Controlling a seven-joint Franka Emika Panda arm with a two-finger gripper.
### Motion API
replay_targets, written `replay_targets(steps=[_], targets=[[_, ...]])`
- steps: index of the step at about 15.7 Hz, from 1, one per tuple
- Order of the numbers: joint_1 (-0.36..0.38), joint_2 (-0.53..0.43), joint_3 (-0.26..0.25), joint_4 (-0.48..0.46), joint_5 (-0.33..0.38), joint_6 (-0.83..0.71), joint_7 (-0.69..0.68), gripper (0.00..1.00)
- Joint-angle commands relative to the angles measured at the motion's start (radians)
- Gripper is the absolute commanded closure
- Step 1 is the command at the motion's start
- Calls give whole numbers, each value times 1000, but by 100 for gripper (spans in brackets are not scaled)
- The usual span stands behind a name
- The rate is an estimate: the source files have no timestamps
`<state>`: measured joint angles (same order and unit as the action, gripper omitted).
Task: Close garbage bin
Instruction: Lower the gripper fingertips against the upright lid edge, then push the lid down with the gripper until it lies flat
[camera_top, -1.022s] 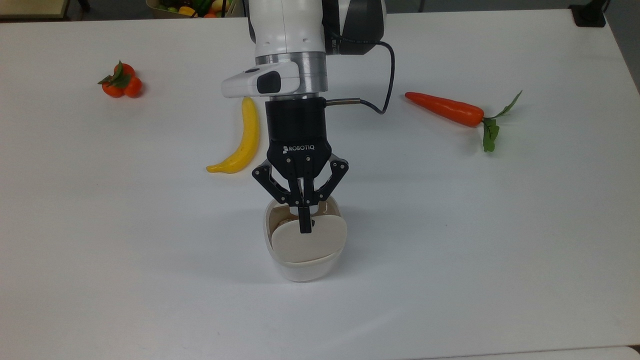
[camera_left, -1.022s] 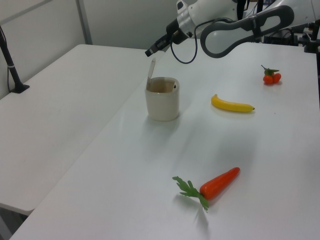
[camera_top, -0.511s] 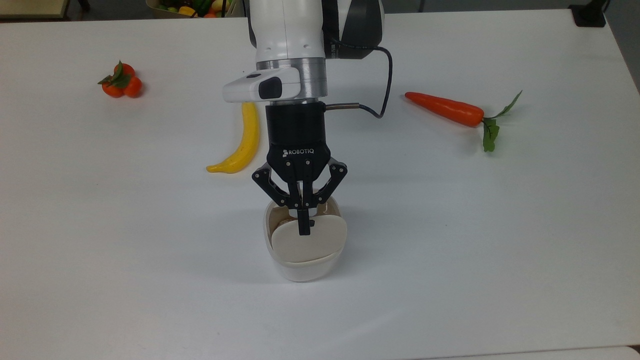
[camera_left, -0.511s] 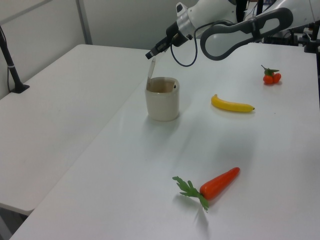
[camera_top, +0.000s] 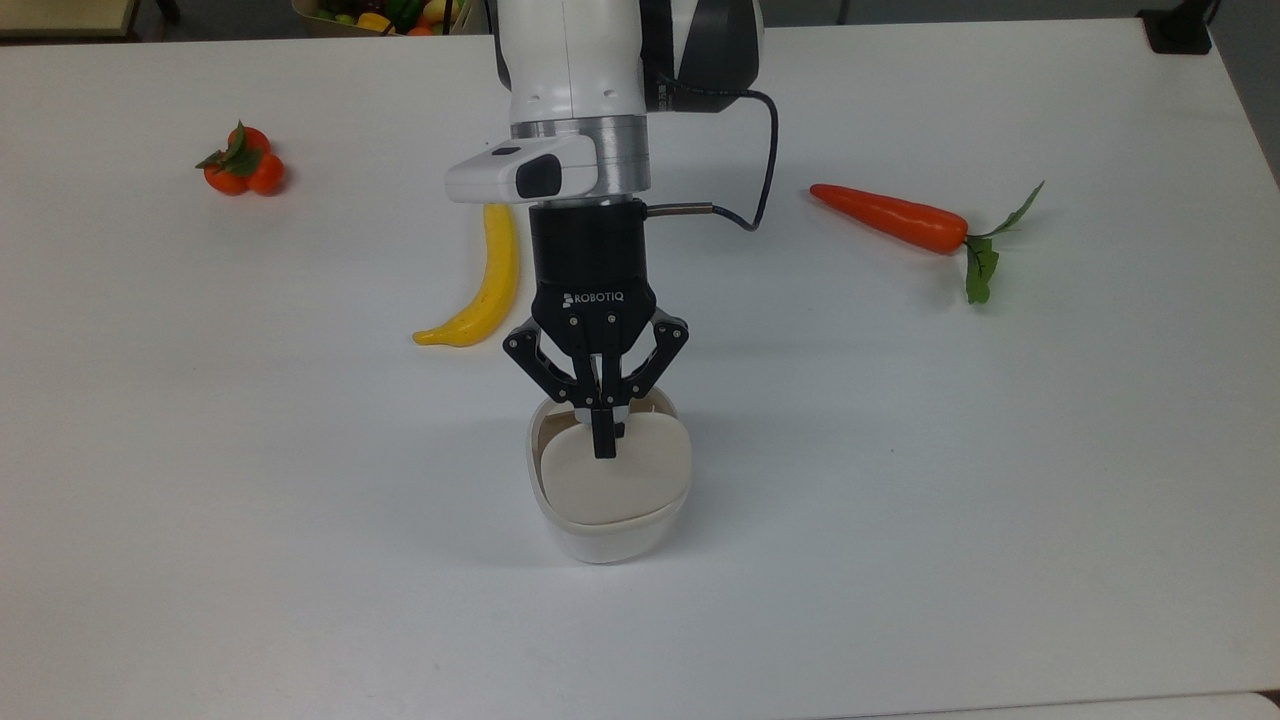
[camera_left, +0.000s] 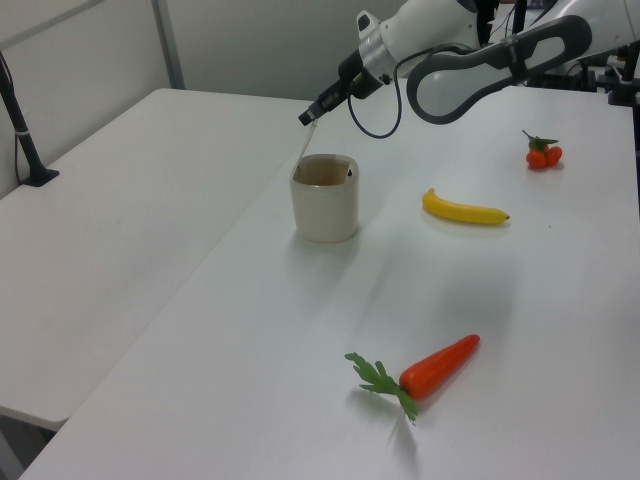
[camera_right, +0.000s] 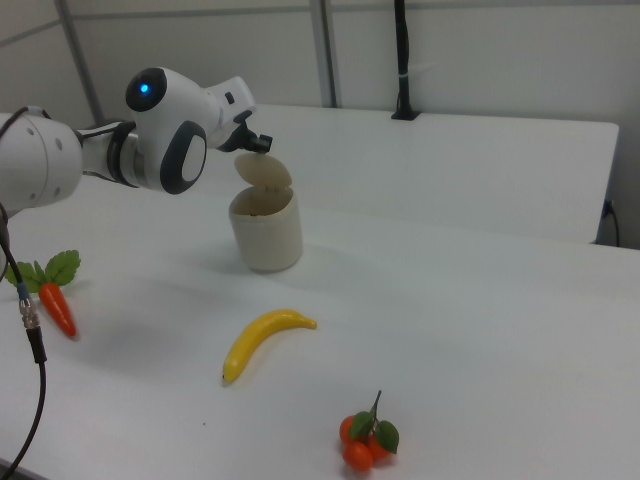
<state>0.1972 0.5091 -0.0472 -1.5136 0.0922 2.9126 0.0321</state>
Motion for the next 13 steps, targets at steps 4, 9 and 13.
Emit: replay_targets(steps=[4, 9, 13], targets=[[-10, -144, -3, -137, -22, -133, -18, 100], [-15, -146, -3, -164, -26, -188, -35, 100], [-13, -146, -3, -200, -32, -196, -41, 100]])
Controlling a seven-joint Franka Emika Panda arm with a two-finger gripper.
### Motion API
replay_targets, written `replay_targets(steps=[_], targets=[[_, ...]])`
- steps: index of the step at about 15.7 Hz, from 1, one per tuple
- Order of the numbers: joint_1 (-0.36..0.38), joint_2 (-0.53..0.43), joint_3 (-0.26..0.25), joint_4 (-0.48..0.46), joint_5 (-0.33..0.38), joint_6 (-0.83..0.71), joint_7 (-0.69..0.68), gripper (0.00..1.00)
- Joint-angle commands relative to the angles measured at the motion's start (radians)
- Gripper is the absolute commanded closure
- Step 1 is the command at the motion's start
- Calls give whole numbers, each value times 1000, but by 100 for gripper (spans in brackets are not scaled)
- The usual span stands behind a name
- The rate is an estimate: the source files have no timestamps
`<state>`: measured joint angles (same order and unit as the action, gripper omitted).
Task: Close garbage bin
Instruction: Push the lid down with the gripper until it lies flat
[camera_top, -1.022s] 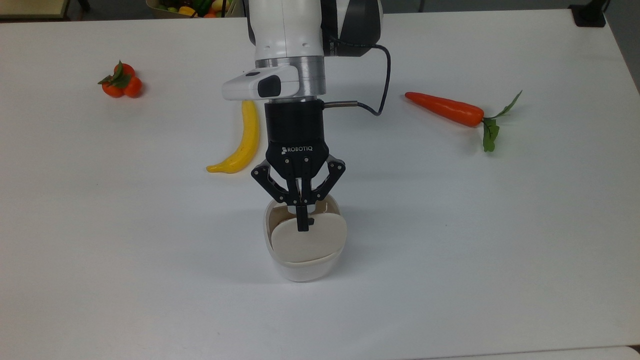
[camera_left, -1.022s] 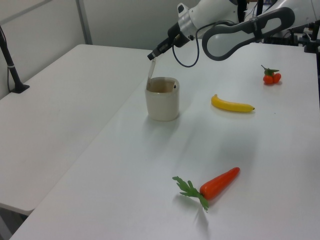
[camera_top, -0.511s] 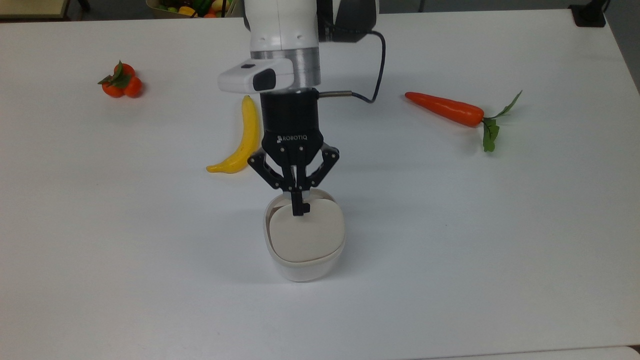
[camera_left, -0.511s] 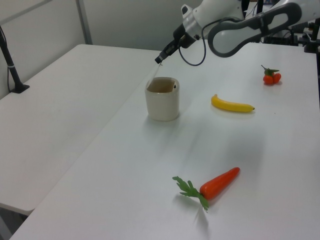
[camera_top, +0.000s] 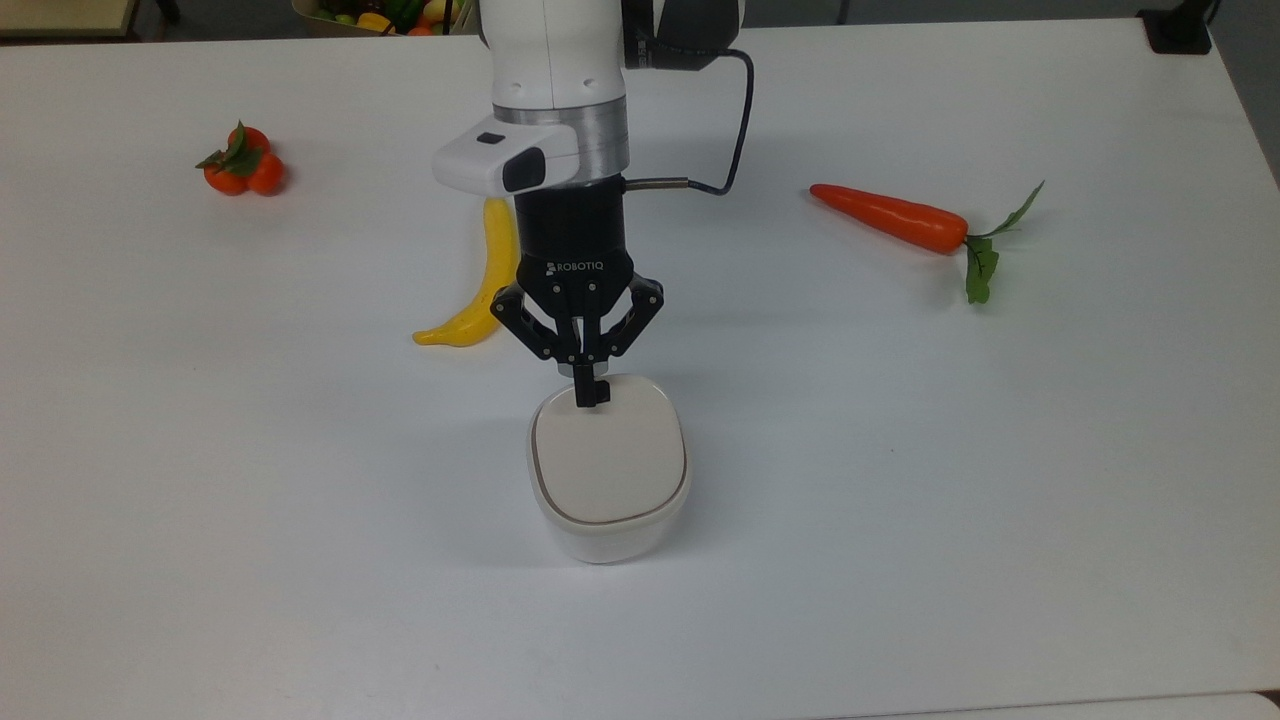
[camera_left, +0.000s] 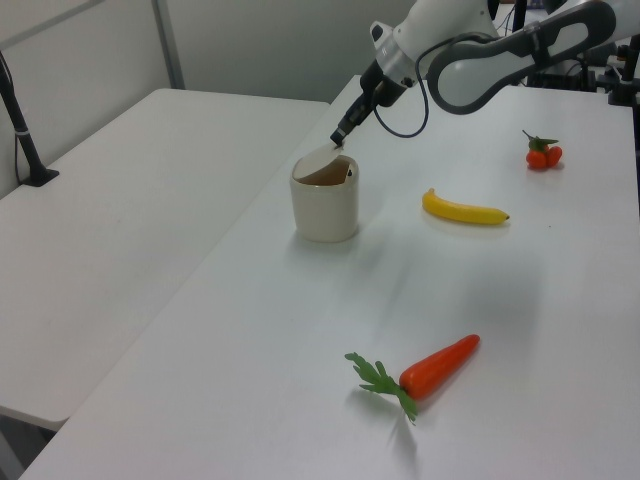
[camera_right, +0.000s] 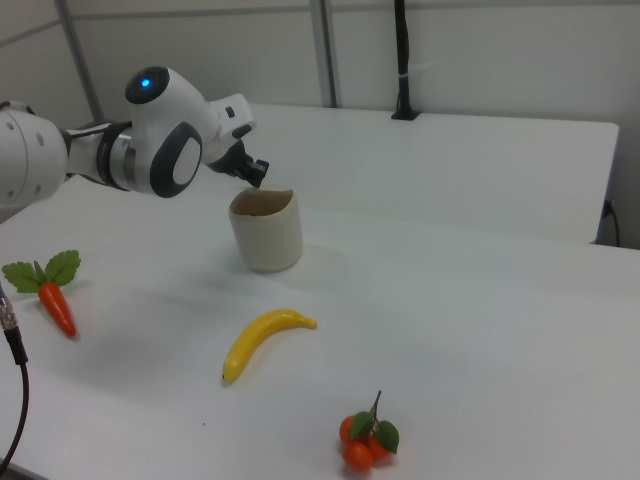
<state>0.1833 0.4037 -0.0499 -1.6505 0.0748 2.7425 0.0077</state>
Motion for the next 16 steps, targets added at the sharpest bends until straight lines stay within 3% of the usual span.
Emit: replay_targets(steps=[1, 5, 16], targets=[[1, -40, -1, -65, -15, -36, -23, 100], [-1, -39, -1, -65, -17, -104, -31, 100], [1, -9, -1, -69, -47, -106, -31, 100]])
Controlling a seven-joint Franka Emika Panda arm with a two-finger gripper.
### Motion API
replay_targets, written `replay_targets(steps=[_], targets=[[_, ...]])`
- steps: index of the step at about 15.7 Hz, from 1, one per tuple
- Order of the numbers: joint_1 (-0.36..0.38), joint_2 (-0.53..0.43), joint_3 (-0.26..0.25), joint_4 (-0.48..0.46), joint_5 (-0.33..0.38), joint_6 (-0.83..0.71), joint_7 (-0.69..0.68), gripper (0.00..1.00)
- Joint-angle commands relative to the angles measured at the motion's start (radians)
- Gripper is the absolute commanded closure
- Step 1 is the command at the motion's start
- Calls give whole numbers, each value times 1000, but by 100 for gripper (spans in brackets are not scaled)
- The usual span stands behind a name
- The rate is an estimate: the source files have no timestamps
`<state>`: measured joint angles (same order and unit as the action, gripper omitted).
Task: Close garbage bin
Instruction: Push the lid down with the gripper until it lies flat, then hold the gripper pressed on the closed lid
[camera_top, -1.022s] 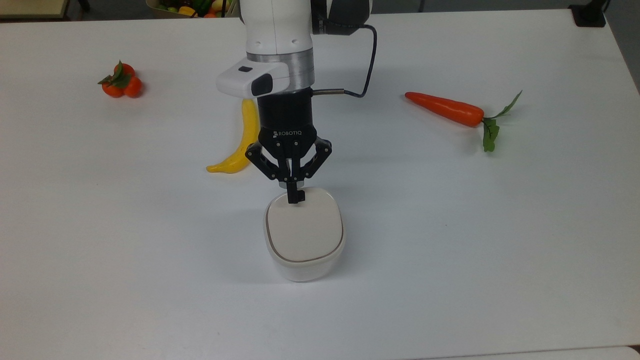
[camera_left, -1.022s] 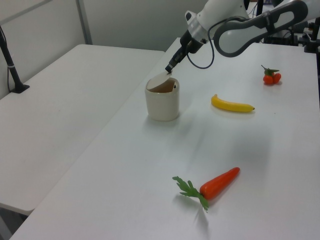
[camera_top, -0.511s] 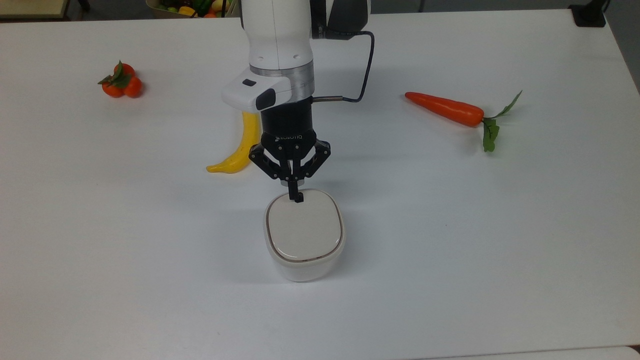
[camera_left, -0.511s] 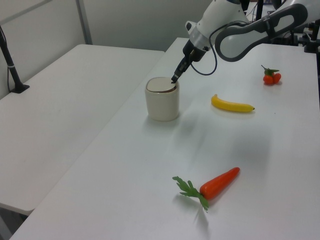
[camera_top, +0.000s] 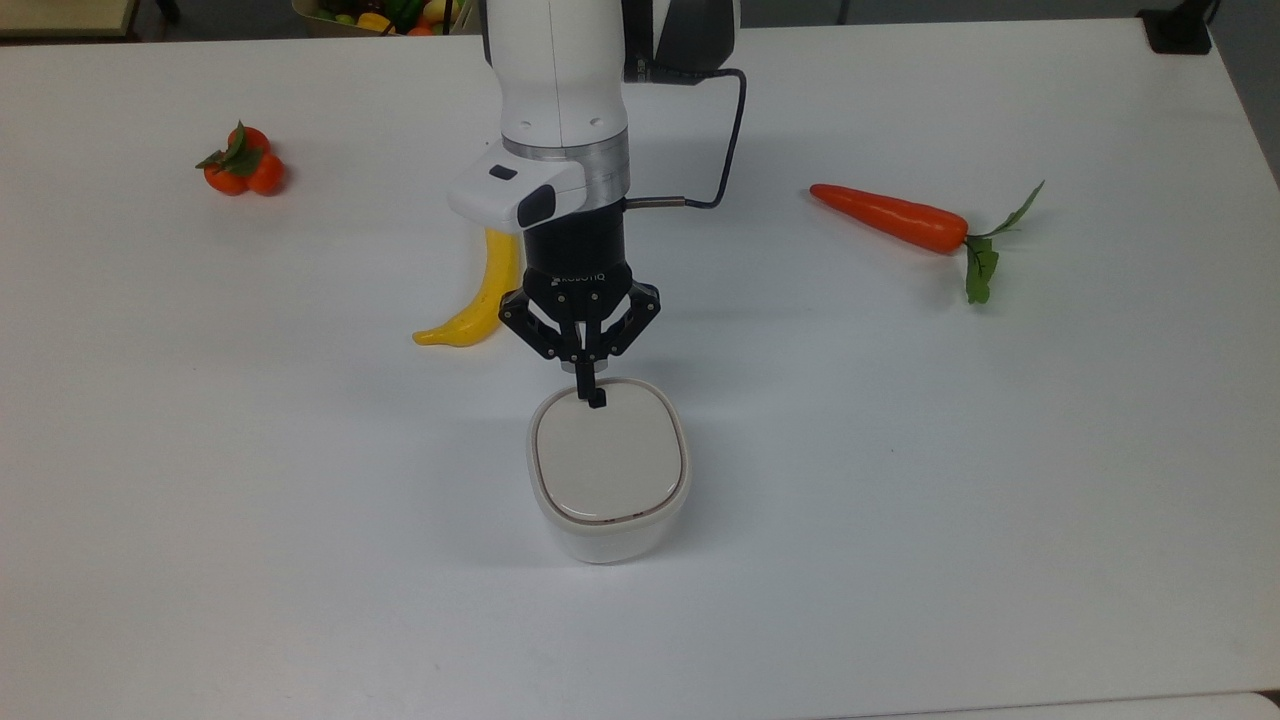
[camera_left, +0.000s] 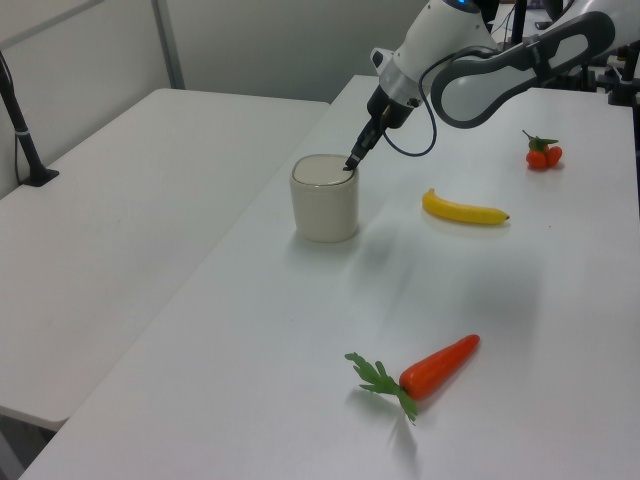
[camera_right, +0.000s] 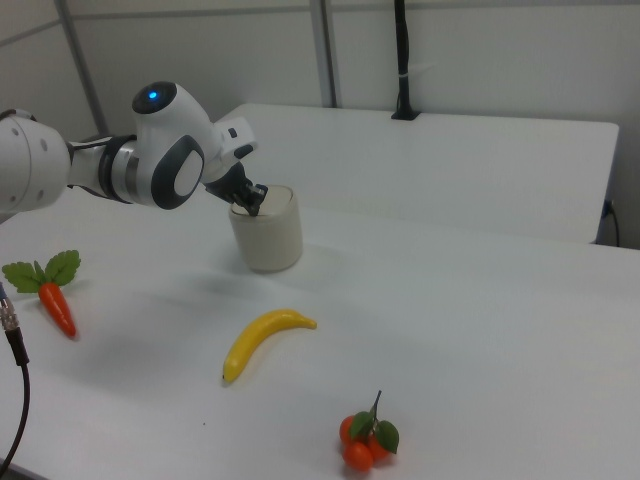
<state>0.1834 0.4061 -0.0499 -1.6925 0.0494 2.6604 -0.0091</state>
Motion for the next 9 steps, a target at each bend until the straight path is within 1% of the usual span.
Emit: replay_targets(steps=[1, 9], targets=[[1, -12, -1, -27, -28, -23, -14, 100], [5, 8, -1, -27, -33, -23, -14, 100]])
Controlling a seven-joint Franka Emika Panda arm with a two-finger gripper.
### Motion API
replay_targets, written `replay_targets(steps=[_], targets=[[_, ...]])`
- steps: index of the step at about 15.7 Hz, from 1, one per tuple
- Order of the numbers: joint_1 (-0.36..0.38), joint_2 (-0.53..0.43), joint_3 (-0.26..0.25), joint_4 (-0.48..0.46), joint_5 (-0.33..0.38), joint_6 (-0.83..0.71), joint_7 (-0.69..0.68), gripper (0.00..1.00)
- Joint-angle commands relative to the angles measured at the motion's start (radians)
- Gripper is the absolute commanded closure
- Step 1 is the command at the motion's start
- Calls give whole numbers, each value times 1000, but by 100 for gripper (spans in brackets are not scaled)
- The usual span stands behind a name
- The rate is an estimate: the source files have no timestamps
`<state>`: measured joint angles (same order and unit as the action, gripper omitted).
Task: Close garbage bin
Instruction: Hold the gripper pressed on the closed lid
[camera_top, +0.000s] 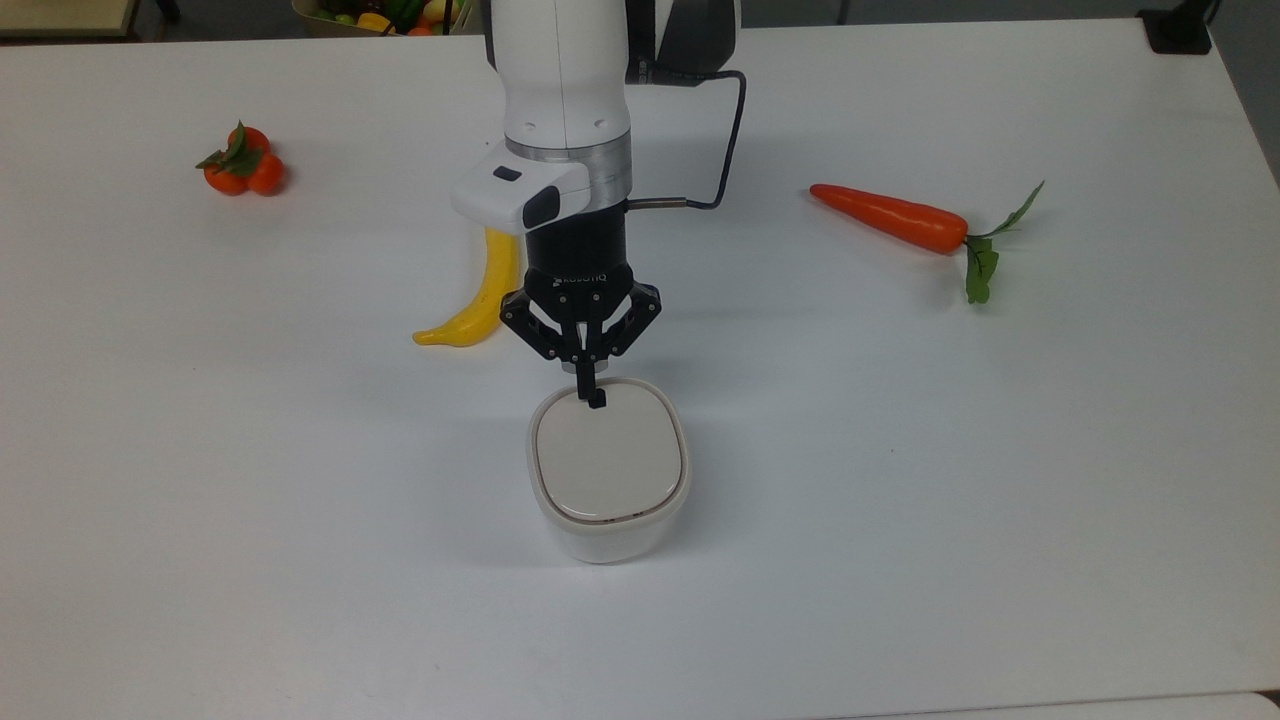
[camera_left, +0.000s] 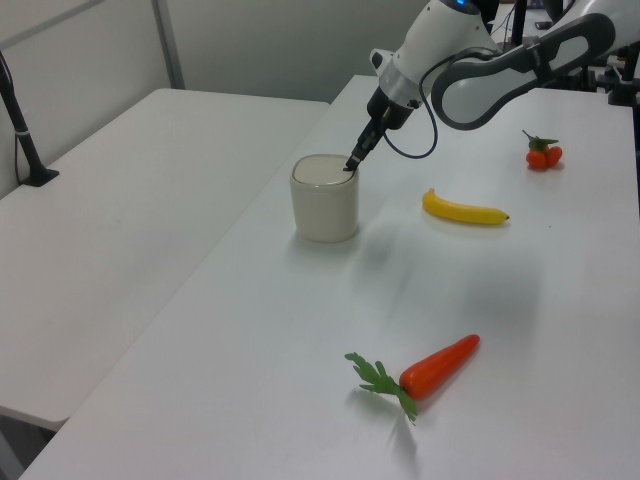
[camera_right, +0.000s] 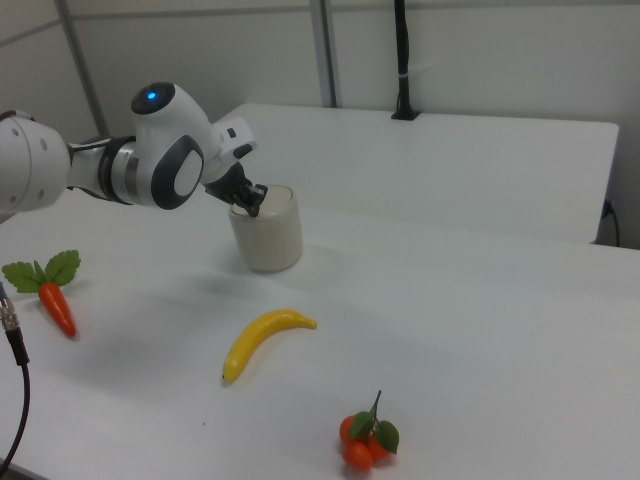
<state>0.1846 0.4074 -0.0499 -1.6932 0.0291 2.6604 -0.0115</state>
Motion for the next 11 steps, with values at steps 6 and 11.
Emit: replay_targets(steps=[6, 11], targets=[[7, 24, -1, -26, -15, -24, -12, 100], [7, 27, -1, -28, -26, -24, -12, 100]])
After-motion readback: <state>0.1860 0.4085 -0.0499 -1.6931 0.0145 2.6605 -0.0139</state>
